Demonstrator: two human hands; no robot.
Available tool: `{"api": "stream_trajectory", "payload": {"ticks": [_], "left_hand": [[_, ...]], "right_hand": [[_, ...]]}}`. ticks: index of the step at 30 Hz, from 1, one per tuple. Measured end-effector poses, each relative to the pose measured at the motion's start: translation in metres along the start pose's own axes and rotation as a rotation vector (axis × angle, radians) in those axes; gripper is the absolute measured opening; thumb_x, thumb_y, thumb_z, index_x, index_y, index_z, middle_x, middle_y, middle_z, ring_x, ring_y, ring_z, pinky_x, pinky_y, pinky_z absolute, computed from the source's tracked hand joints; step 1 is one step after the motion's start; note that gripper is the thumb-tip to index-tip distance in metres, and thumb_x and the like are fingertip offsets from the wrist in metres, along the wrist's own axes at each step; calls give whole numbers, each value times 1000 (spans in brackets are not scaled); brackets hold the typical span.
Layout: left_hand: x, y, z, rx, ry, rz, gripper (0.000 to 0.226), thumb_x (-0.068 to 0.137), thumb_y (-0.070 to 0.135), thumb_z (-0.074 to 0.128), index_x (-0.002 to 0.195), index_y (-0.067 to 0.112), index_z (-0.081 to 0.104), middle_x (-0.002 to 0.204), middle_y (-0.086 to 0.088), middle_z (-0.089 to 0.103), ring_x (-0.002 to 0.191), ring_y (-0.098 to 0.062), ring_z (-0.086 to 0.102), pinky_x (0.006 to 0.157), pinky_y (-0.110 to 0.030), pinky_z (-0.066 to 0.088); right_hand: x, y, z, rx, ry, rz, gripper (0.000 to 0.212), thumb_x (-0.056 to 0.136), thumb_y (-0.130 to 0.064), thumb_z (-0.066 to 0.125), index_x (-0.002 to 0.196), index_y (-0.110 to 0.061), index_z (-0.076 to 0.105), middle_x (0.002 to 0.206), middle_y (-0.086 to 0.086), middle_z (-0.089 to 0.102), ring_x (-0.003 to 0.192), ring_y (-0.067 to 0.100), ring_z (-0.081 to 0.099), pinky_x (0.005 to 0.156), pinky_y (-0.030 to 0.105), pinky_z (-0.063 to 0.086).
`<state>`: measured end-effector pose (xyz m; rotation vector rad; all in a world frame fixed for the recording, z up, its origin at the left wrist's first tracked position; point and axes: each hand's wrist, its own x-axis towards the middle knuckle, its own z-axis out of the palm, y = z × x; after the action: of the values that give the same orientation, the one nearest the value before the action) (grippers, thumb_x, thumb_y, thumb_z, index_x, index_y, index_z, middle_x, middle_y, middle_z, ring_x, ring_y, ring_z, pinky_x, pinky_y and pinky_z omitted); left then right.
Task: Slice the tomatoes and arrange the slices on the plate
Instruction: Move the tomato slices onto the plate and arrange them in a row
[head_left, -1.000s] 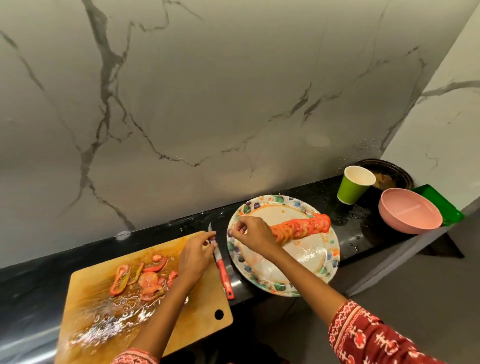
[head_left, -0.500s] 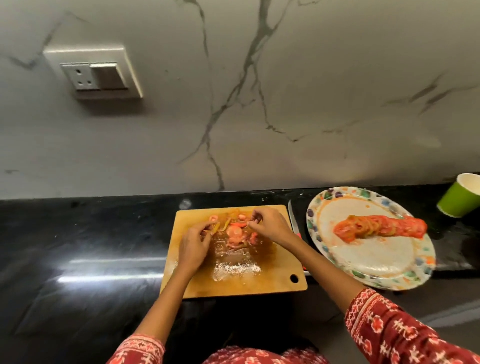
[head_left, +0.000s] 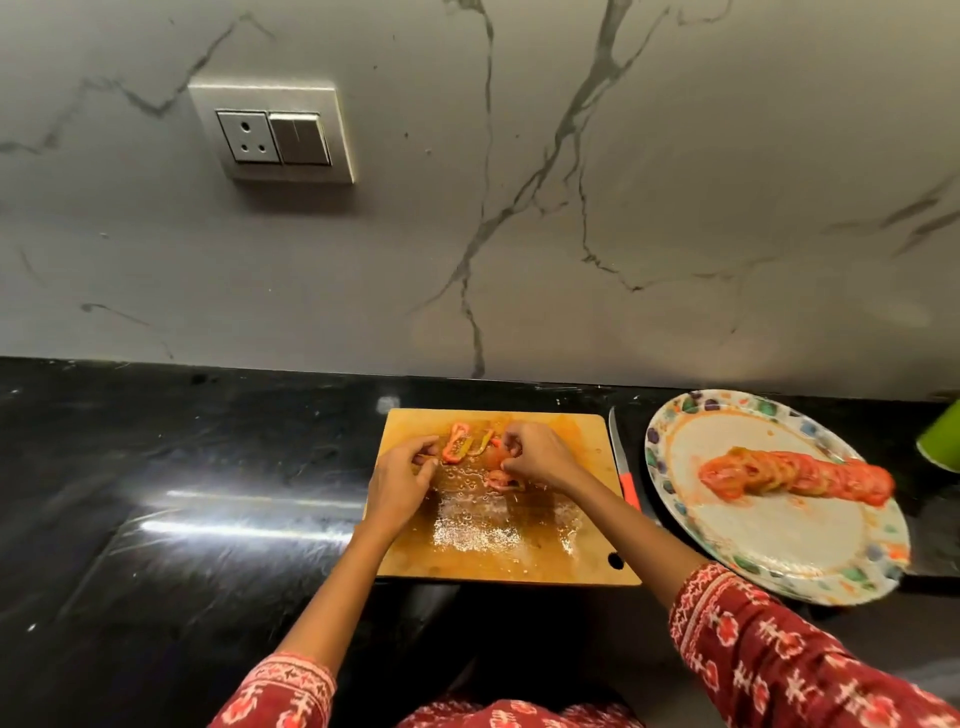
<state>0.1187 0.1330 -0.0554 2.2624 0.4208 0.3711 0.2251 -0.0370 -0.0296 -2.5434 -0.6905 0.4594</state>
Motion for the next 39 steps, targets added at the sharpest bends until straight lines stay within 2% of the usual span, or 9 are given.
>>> {"api": "stream_trajectory", "payload": {"ticks": [4,10,14,17,19,25,29,33,39], "left_hand": [[6,7,7,-102,-59,34,35,85,13,65,120,12,61,101,-1,67,88,-10,60,79,-22,51],[13,20,15,-160,-128,106,28,82,16,68,110,15,66,98,8,64,89,-4,60,76,-12,48],[13,12,15,-133,-161,111,10,82,18,68,92,20,68,86,5,67,81,-6,62,72,-21,51],[10,3,14,-105,-138,30,12,84,17,67,95,21,64,91,4,67,84,-9,64,72,-26,55],[7,0,11,-71,-135,-29,11,83,17,66,91,22,61,87,2,69,82,-12,65,69,-30,56],[10,-4,-3,-5,-76,-72,13,81,20,69,74,30,65,79,15,64,76,-5,60,64,-27,51],[19,-14,-14,-83,-126,-102,17,81,16,68,73,30,63,78,12,63,76,-8,61,68,-23,51],[26,-22,-24,-91,-192,-87,10,83,15,68,78,23,64,80,7,63,77,-8,60,66,-14,47],[38,-28,-30,-108,-218,-103,3,84,18,67,83,20,64,85,3,63,78,-7,59,64,-12,45]], "right_hand": [[-2,-1,-14,22,-15,-77,18,89,-19,63,105,-12,67,104,4,65,92,14,58,61,17,37],[1,-19,-23,101,-69,-184,19,86,-18,67,102,-8,69,102,9,68,84,8,57,64,11,42],[3,-23,-15,65,-100,-205,16,84,-18,68,98,-10,67,99,8,68,82,8,58,70,18,48],[5,-16,-10,32,-100,-179,20,83,-15,69,103,-14,65,104,5,67,92,12,62,80,27,52],[9,-11,-9,-13,-68,-141,22,85,-14,65,107,-15,63,106,5,67,96,15,62,79,27,51],[25,-15,-7,-112,-11,-120,25,89,-13,59,114,-15,61,108,5,67,97,17,62,80,30,52],[34,-33,1,-156,-81,-233,29,88,-13,61,117,-16,60,116,3,64,104,16,59,82,27,49],[40,-46,19,-337,-116,-378,28,85,-23,66,112,-16,59,110,2,64,103,16,58,81,25,48],[48,-37,17,-329,-101,-354,20,89,-21,58,107,-14,56,99,4,63,92,15,54,72,22,40]]}}
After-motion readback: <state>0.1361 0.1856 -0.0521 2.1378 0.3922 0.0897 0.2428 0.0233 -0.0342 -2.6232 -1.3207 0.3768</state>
